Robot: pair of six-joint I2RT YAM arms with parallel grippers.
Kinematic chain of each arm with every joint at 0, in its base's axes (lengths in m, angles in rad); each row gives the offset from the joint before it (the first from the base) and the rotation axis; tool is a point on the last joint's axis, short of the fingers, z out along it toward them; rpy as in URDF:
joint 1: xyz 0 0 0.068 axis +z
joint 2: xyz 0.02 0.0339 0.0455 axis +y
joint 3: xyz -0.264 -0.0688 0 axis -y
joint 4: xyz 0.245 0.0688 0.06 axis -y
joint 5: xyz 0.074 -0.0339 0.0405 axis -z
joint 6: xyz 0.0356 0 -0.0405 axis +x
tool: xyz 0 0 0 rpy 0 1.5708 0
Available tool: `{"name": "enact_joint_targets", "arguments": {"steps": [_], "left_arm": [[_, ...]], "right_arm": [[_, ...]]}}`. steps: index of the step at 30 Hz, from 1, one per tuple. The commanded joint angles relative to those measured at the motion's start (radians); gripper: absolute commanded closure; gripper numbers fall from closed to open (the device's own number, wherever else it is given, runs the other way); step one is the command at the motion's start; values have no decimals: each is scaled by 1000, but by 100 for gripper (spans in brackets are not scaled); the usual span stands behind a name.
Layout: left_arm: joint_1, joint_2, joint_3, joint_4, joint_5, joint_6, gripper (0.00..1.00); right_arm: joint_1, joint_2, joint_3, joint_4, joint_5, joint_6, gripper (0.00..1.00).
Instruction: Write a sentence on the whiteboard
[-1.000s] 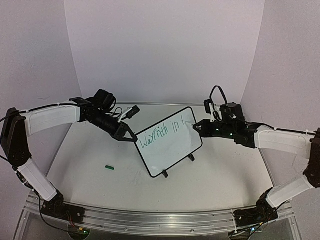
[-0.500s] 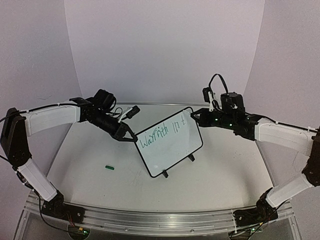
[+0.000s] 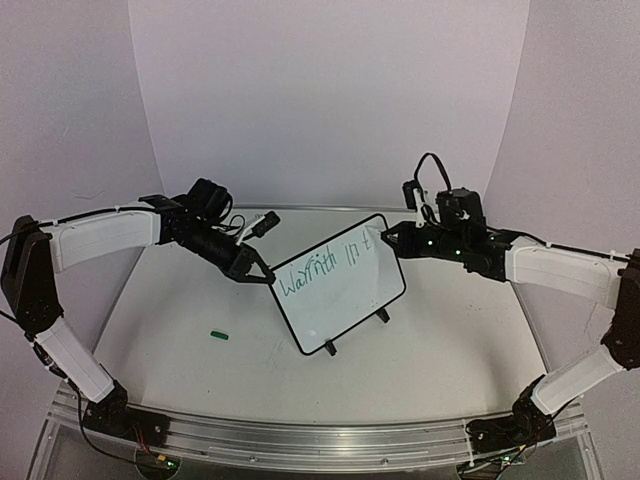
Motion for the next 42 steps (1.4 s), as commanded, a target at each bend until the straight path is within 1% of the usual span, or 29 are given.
{"name": "enact_joint_targets", "arguments": {"steps": [1, 10, 20, 32, 42], "left_arm": [[-36, 17, 8, -47, -10, 44, 100], [-36, 18, 8, -47, -9, 43, 100], [-37, 22, 10, -47, -11, 43, 100], [-37, 20, 10, -49, -12, 44, 100], [-37, 20, 10, -49, -12, 44, 100]], "right_arm": [[-3, -10, -37, 10, 23, 9, 100], [-3, -62, -122, 10, 19, 39, 100], [-4, -95, -92, 12, 17, 34, 100], [-4, -32, -51, 21, -2, 20, 100], [-3, -10, -38, 24, 23, 13, 100]]}}
